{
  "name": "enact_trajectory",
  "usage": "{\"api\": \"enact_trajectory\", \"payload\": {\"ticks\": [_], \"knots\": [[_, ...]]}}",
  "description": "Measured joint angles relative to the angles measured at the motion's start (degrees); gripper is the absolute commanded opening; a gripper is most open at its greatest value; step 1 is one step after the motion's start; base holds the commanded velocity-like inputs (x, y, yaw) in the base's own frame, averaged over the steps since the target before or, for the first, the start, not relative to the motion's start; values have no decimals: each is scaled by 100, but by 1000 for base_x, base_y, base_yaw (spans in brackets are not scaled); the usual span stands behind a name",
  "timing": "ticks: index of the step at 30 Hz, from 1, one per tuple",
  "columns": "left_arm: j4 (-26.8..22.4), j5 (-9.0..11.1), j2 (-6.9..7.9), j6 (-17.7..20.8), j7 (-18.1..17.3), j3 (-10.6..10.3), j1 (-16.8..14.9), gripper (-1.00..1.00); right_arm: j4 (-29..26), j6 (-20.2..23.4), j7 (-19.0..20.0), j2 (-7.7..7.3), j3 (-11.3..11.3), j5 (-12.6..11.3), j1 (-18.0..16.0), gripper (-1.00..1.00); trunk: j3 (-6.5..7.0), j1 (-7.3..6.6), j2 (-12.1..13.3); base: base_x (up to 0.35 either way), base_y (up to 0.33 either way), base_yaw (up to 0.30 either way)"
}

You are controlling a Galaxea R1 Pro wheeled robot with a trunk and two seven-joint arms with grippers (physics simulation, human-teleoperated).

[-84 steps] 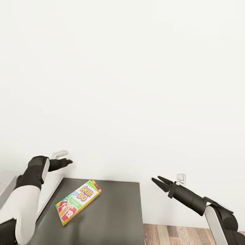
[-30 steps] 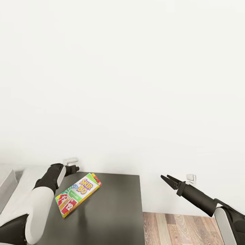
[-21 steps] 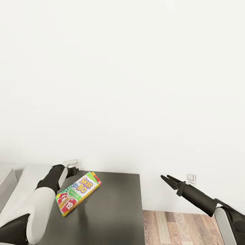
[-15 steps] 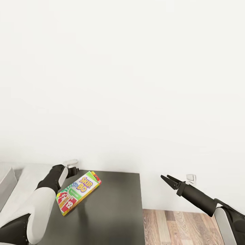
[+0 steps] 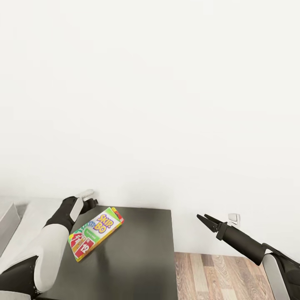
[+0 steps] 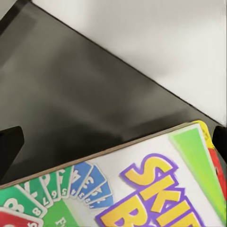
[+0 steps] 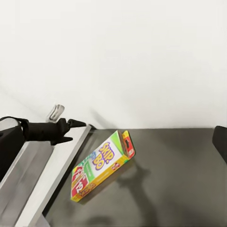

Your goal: Put all the toys in the child's room - the three board games (two on the bed and one on the table), the two jigsaw puzzles on the table, and the tennis ball on the table - inside the toy box on the table in the child's room.

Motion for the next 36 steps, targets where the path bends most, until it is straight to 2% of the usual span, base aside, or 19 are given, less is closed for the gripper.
{"api": "enact_trajectory", "payload": {"ticks": [11,21,30,36], "knots": [[-7,101,-1,7,73,9,-188,100,0,-1,0,0,0,5,0,100,-102,0,0,0,0,0],[-3,129,-2,6,481,46,-255,100,0,-1,0,0,0,-1,0,100,-195,0,0,0,0,0],[-1,458,26,31,621,147,-261,100,1,-9,5,0,7,3,0,100,-278,0,0,0,0,0],[-1,523,26,50,630,155,-261,100,1,-13,10,6,8,0,0,100,-334,0,0,0,0,0]]}}
